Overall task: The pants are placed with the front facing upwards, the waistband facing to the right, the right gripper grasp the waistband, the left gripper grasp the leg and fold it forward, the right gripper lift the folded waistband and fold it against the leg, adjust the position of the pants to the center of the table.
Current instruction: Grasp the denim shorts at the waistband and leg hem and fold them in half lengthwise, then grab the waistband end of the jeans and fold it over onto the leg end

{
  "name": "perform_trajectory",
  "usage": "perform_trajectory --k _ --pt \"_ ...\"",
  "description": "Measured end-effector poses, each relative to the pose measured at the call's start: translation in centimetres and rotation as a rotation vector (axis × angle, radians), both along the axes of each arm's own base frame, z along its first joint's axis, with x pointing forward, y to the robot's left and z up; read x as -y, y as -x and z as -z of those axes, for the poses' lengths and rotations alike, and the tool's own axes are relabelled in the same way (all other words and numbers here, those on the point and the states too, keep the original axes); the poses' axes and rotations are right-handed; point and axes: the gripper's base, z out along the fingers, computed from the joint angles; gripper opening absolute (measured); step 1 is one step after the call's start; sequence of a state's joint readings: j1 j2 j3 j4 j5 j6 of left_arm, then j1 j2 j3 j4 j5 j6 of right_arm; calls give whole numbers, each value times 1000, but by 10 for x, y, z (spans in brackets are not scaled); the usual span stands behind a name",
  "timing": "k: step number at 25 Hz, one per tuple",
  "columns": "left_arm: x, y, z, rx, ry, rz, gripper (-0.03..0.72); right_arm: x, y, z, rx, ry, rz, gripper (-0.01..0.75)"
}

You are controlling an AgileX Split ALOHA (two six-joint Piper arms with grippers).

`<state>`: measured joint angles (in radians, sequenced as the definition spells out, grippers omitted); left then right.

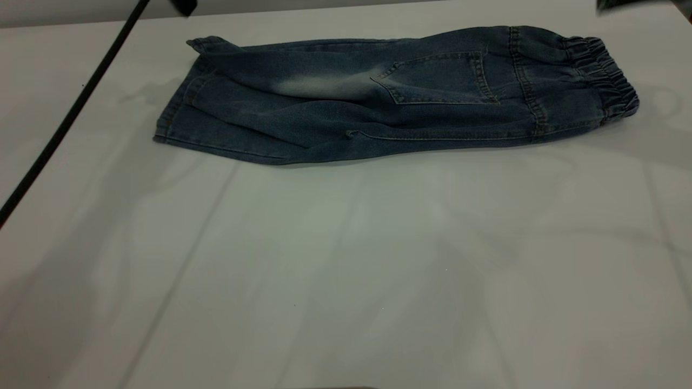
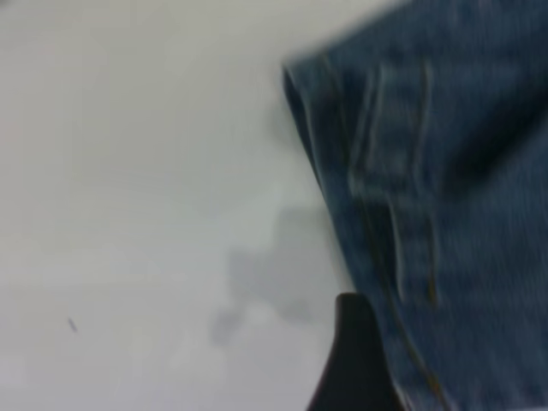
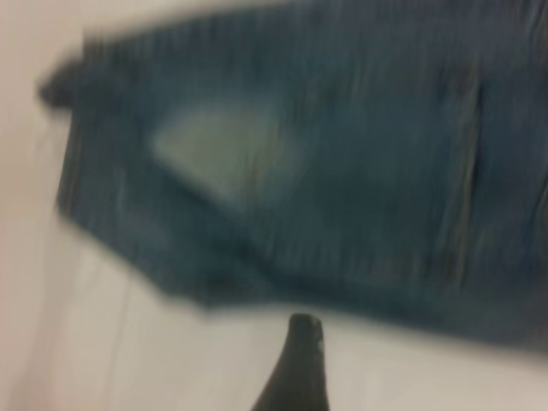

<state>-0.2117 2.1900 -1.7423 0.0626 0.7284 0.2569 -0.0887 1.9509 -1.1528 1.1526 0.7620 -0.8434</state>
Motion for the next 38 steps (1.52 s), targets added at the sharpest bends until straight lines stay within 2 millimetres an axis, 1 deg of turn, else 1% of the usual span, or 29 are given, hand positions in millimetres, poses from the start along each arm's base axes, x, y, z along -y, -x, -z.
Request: perform_trajectory --k 4,8,11,17,20,27,35,38 --pt "-2 8 4 -103 -22 -7 498 -3 5 27 -141 -32 -36 603" --pt "-2 10 5 -122 -26 -8 498 4 5 49 -209 -42 -10 586" --pt "-2 10 5 -125 -22 -10 500 15 5 58 -234 -50 20 586" --pt "2 11 5 -127 -14 -5 500 53 6 67 -268 -74 134 586" --pt "4 11 4 -124 3 -8 500 64 8 77 -295 -86 170 586" --pt "5 10 4 -106 18 -11 500 67 5 115 -303 -94 213 586" --pt "6 9 3 -100 30 -14 500 67 -9 126 -166 -182 305 582" --pt "13 10 3 -93 38 -1 500 65 -13 131 -130 -241 308 582"
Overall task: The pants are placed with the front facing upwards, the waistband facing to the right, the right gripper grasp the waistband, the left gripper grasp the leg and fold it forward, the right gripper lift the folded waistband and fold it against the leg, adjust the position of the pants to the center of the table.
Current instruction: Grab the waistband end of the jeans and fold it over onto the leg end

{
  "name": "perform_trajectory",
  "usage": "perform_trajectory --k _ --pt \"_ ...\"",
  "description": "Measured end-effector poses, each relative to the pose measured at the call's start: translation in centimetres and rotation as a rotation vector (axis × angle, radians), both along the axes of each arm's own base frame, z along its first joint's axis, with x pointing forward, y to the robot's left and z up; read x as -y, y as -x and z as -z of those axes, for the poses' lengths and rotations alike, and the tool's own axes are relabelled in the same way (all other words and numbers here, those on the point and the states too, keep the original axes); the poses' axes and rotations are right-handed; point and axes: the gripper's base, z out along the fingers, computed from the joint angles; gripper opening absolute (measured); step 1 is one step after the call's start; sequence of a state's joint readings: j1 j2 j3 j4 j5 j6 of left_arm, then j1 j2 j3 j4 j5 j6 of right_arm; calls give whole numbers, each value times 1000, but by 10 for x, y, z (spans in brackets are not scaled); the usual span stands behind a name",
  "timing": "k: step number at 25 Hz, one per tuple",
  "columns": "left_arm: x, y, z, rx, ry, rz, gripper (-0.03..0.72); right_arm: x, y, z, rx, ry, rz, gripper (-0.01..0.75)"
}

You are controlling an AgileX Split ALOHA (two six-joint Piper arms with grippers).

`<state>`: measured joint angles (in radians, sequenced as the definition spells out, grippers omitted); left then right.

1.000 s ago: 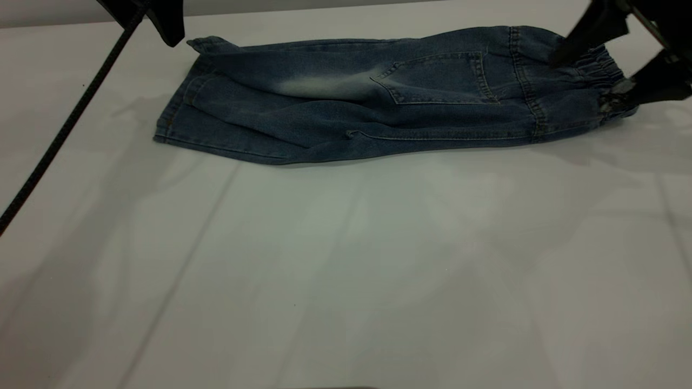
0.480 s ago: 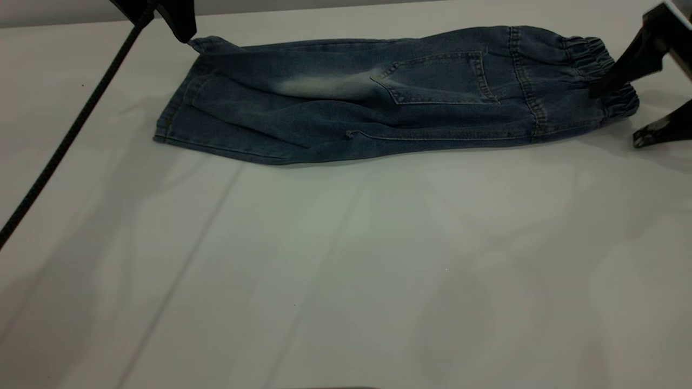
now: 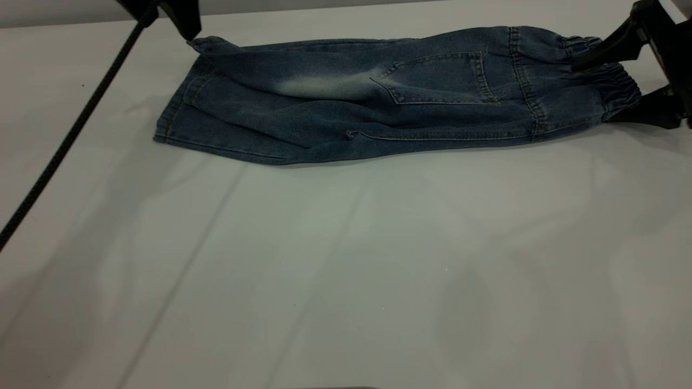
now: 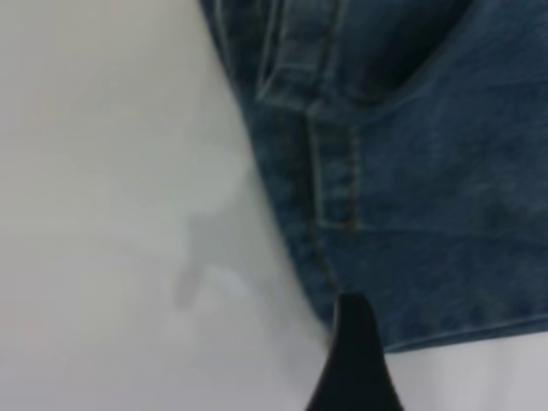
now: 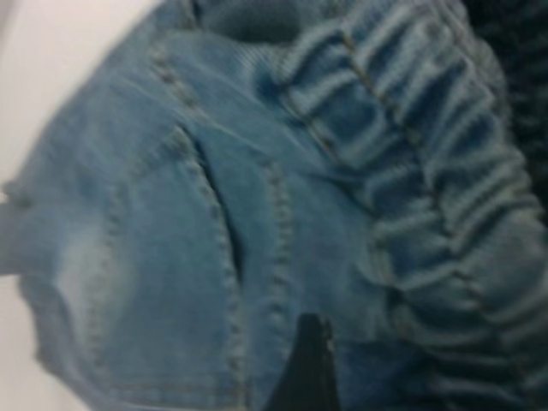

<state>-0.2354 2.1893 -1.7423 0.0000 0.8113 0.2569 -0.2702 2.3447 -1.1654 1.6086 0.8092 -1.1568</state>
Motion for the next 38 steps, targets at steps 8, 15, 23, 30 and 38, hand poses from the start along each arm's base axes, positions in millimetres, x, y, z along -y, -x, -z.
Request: perform_trajectory --k 8,15,23,30,38 --pt "61 8 4 85 40 120 500 -4 1 3 25 -47 -24 324" --pt "127 15 25 101 112 212 500 -8 2 -2 57 -95 -68 83" --pt "150 0 61 -19 75 239 500 -9 0 -27 115 -67 -123 83" --pt "153 -6 105 -80 52 236 500 -10 0 -55 166 -53 -166 83" --pt "157 -7 111 -98 113 212 500 -15 2 -98 263 -102 -214 83"
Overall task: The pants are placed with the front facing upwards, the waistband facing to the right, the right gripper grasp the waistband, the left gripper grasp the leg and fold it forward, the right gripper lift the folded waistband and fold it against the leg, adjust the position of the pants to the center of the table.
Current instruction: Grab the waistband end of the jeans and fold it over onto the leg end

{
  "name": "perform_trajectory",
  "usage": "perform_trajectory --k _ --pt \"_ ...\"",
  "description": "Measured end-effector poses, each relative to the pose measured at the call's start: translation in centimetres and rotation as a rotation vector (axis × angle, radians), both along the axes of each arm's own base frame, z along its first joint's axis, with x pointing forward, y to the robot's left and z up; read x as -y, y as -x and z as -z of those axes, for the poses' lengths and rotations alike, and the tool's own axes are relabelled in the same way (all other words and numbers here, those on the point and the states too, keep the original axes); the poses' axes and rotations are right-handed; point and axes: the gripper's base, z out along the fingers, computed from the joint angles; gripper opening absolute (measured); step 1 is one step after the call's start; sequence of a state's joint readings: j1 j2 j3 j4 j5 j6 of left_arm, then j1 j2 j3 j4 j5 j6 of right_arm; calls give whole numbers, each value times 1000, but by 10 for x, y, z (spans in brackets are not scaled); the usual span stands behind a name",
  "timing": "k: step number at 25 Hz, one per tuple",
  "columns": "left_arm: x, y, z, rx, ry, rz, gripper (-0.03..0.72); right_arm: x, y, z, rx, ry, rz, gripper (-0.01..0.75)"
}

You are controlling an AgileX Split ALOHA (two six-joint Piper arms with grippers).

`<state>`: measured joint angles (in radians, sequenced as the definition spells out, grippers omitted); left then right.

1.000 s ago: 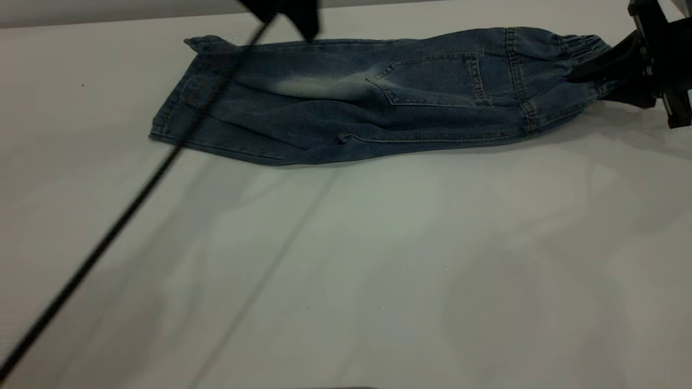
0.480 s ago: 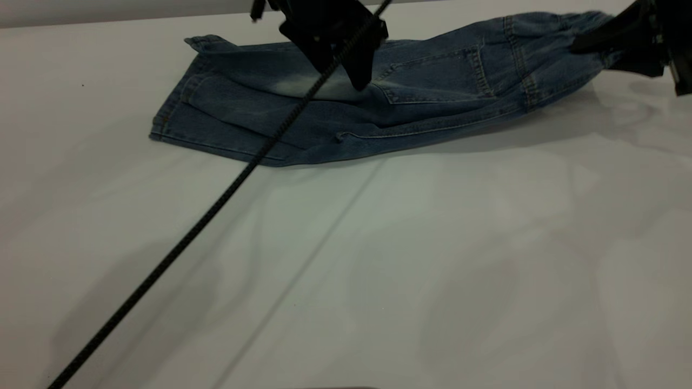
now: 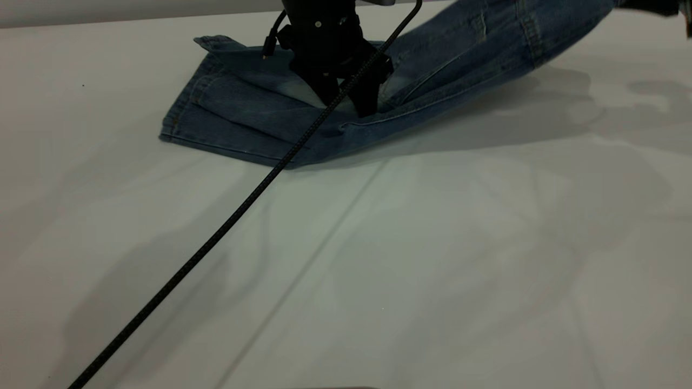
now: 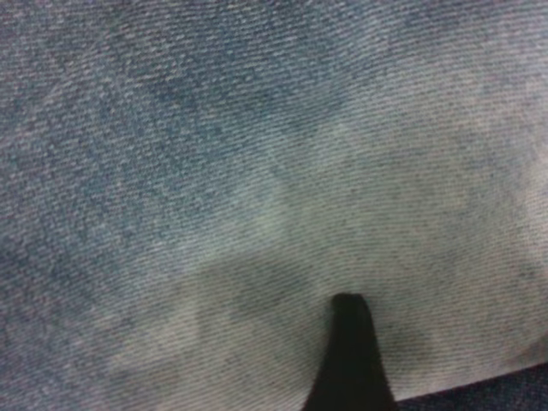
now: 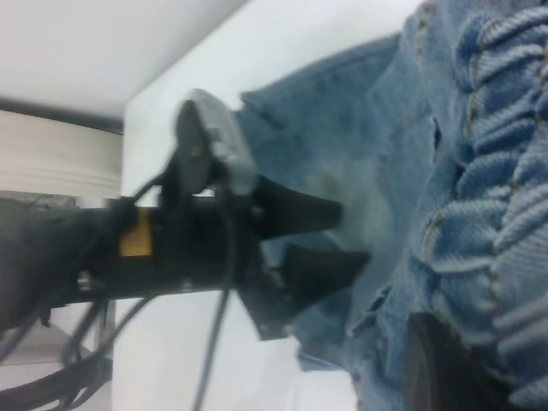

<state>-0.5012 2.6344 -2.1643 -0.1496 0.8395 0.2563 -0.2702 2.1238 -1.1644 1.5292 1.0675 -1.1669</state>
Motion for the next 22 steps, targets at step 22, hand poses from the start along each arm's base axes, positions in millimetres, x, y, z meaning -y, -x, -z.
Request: perform_trajectory --k 22 --pt "9 14 -44 -28 -131 62 500 -55 1 -30 47 -25 -119 83"
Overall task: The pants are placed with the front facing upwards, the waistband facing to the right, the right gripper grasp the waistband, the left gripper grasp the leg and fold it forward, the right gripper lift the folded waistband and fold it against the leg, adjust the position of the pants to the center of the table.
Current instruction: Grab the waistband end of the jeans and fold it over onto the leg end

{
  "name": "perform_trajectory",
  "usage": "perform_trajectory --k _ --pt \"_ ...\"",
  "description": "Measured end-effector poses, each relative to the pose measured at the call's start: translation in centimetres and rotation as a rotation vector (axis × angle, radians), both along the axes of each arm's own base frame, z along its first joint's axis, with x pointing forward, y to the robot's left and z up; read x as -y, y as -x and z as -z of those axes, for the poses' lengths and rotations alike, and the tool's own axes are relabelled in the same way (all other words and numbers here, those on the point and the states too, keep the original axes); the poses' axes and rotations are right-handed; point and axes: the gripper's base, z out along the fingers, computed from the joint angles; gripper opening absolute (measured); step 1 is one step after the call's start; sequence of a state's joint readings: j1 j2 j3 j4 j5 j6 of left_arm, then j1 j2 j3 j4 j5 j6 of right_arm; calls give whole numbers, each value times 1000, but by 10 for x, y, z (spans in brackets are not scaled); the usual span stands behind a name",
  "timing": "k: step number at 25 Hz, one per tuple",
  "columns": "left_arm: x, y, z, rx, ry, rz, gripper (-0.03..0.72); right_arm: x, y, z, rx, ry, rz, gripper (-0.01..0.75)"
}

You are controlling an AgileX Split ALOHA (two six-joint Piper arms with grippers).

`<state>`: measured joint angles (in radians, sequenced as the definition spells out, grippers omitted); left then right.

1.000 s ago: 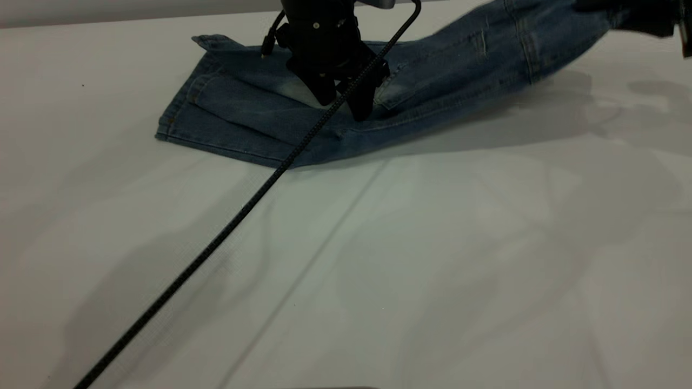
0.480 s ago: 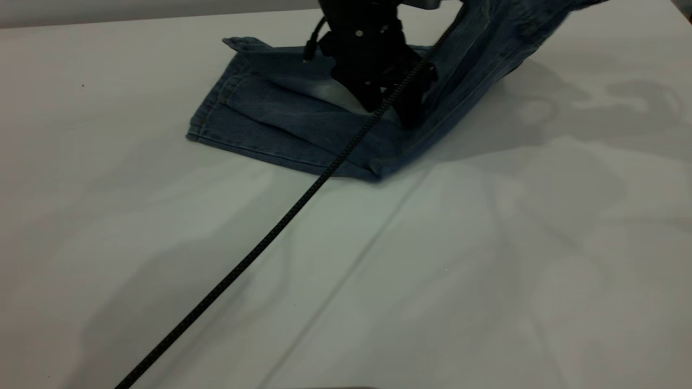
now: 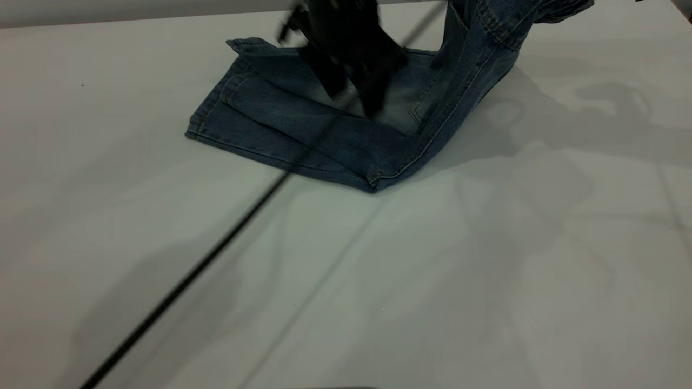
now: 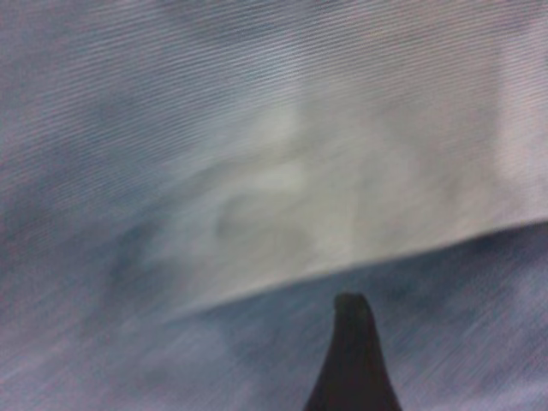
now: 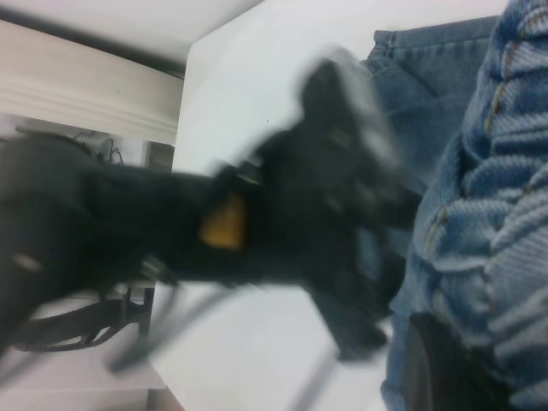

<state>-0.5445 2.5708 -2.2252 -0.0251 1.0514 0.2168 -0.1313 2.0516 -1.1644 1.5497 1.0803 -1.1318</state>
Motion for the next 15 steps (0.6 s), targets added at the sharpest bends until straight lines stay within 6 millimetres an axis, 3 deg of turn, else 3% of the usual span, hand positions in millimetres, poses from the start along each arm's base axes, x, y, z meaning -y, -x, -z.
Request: perform_trajectory --k 4,9,15 --pt "-36 -18 -25 12 -7 -78 500 0 0 0 0 -1 1 83" --pt "-87 -39 -22 -1 -36 -140 500 0 0 0 -1 -2 0 83" --pt "-122 -50 -17 -14 -45 -153 500 0 0 0 -4 -1 -1 83"
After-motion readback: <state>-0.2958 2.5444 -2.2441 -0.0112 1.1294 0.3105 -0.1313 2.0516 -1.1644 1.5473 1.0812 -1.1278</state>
